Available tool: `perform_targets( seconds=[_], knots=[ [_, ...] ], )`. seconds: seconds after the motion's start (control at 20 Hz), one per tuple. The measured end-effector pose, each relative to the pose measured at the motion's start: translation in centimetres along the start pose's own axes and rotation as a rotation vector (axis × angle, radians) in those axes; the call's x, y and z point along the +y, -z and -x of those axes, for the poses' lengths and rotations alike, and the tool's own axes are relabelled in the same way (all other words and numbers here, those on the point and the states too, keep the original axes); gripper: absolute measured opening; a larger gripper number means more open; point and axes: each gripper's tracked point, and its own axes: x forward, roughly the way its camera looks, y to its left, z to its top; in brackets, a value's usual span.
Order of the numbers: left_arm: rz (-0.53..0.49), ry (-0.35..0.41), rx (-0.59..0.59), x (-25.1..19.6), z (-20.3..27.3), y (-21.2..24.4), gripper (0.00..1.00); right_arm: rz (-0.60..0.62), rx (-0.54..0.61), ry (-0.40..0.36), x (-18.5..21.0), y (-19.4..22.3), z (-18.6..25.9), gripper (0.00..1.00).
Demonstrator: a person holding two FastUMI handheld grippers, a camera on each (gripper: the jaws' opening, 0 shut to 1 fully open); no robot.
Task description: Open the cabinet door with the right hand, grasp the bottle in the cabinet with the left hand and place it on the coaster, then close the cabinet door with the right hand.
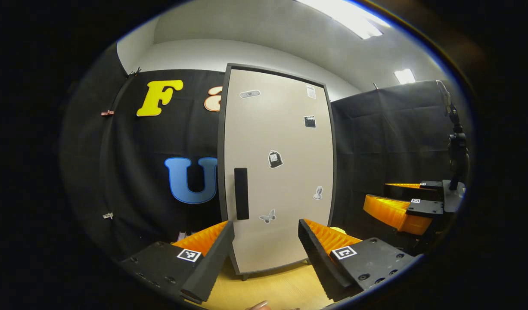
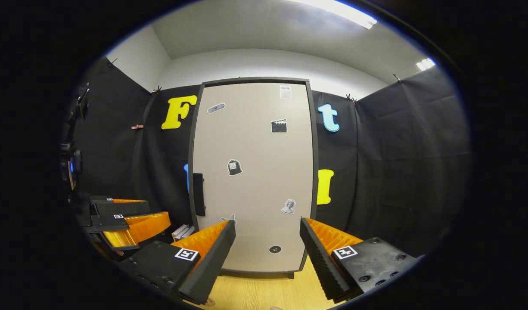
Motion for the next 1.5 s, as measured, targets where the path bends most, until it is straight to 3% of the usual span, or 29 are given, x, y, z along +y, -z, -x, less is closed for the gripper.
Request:
perform_targets(
  seconds=[0.4, 0.95, 1.5],
  knots=[
    [-0.02, -0.034, -0.002, 2.1, 1.9, -0.1, 0.94, 0.01, -0.001, -0.068, 3.7, -0.1, -0.8, 0.97],
    [-0.019, -0.092, 0.0, 7.7, 5.8, 1.0, 0.94, 0.005, 0.002, -0.22, 14.0, 0.7, -5.4, 0.97],
    [-0.032, -0.154, 0.02, 13.8, 8.3, 2.3, 0.94, 0.037, -0.012, -0.183, 19.1, 2.8, -13.5, 0.96]
  ],
)
